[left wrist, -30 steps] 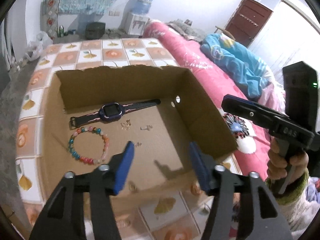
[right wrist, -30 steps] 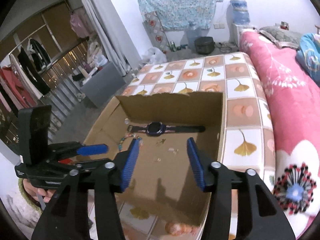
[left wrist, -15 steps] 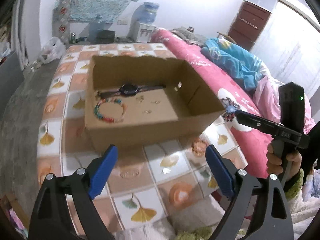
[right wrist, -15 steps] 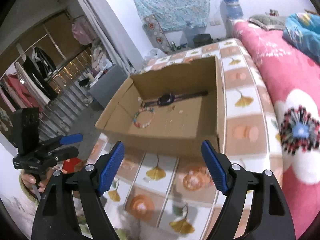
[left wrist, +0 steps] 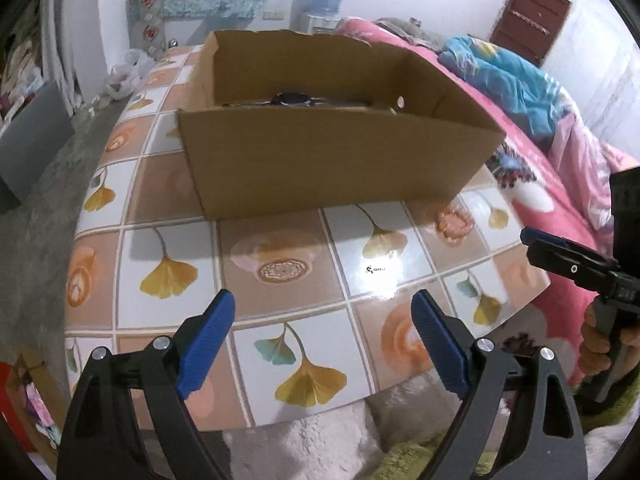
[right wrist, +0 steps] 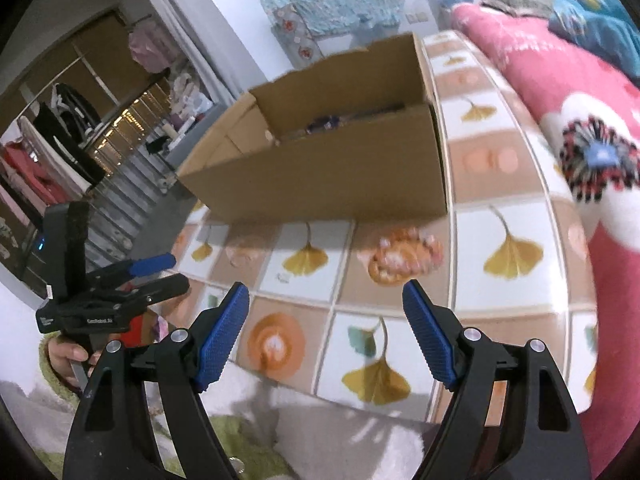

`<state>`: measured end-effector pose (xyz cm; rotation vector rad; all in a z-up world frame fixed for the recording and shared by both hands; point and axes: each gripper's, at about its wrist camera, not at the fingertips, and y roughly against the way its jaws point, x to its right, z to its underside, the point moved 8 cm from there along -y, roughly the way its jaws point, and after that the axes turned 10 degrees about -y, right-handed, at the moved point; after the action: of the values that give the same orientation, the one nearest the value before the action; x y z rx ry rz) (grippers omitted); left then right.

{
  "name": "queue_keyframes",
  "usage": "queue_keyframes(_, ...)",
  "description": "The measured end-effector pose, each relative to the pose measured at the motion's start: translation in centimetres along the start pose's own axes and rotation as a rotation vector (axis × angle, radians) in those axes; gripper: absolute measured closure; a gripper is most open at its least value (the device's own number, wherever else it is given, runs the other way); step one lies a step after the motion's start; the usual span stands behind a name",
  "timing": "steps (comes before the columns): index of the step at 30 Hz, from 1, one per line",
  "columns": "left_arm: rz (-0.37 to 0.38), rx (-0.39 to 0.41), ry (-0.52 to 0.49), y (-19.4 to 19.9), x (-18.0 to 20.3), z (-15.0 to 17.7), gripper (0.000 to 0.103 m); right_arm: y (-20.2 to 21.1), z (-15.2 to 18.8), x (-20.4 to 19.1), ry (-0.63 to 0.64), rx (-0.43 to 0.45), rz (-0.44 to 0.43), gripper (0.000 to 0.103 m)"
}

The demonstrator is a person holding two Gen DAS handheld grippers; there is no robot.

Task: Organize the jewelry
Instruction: 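Move the left tool down to the small silver charm on the table, then grasp the silver charm with the left tool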

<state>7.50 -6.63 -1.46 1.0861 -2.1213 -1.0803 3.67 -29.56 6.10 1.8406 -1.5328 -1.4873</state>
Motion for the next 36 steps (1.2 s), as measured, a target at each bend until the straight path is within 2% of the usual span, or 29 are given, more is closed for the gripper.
queue_keyframes(3,-0.011,0.016,-0.052,-1.1,0.9,0.1,0.017,-0.8,0.9,0.7,-0.018,-0.025,0.013,0.032)
queue_keyframes(10,0.016,-0.004,-0.133,-4.2,2.9,-0.5,0.048,-2.5,2.3,1.5,-0.051,-0.065,0.026,0.041)
queue_keyframes(18,0.033,-0.044,-0.201,-7.2,4.7,-1.3,0.064,-3.6,2.2,2.3,-0.063,-0.082,0.039,0.045)
queue_keyframes(21,0.019,-0.057,-0.211,-8.1,4.9,-1.3,0.07,-3.7,2.0,2.7,-0.071,-0.083,0.039,0.045)
queue_keyframes(28,-0.038,-0.041,-0.294,-8.7,5.6,-1.7,0.081,-4.3,1.5,3.5,-0.083,-0.093,0.044,0.046)
queue_keyframes(30,-0.031,-0.037,-0.319,-8.7,6.1,-1.8,0.088,-4.2,1.3,3.6,-0.084,-0.091,0.043,0.046)
queue_keyframes(32,-0.035,-0.035,-0.341,-8.7,6.5,-1.8,0.09,-4.2,1.1,3.7,-0.085,-0.089,0.043,0.046)
queue_keyframes(34,-0.029,-0.033,-0.362,-8.7,6.9,-1.8,0.098,-4.3,1.0,3.7,-0.084,-0.088,0.043,0.047)
queue_keyframes(36,-0.039,-0.032,-0.376,-8.8,7.1,-1.8,0.099,-4.4,0.9,3.7,-0.085,-0.087,0.044,0.047)
